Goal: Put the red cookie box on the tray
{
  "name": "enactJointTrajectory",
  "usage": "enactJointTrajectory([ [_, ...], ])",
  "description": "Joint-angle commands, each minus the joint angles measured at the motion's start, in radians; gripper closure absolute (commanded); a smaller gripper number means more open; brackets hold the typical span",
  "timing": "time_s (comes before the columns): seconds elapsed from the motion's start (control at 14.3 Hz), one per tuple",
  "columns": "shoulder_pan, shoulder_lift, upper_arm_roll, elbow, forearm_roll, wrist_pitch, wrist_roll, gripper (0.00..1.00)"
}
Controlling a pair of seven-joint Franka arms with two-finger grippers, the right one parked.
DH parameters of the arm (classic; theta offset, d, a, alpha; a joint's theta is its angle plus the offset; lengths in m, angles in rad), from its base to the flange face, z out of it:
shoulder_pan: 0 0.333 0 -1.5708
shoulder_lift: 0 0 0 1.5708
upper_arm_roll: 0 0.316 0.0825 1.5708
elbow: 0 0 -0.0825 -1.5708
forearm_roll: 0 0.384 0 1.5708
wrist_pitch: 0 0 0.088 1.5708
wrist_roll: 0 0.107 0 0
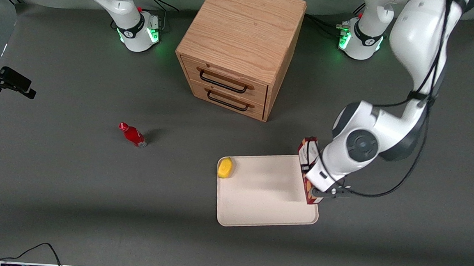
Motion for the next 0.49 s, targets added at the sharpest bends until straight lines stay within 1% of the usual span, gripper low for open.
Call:
enactJointTrajectory([
  [0.0, 0.000, 0.038, -0.014, -0.004, 0.115, 0.085, -0.083, 0.71],
  [0.07, 0.000, 0.035, -0.014, -0.004, 0.121, 0.082, -0.084, 0.01],
  [0.21, 0.007, -0.004, -0.014, -0.006, 0.120, 0.043, -0.072, 0.00],
  [0.28, 0.010, -0.037, -0.014, -0.003, 0.114, -0.035, -0.057, 0.00],
  [0.35, 0.013, -0.088, -0.014, 0.002, 0.097, -0.122, -0.014, 0.00],
  [0.42, 0.022, -0.146, -0.008, 0.007, 0.045, -0.201, 0.047, 0.00],
])
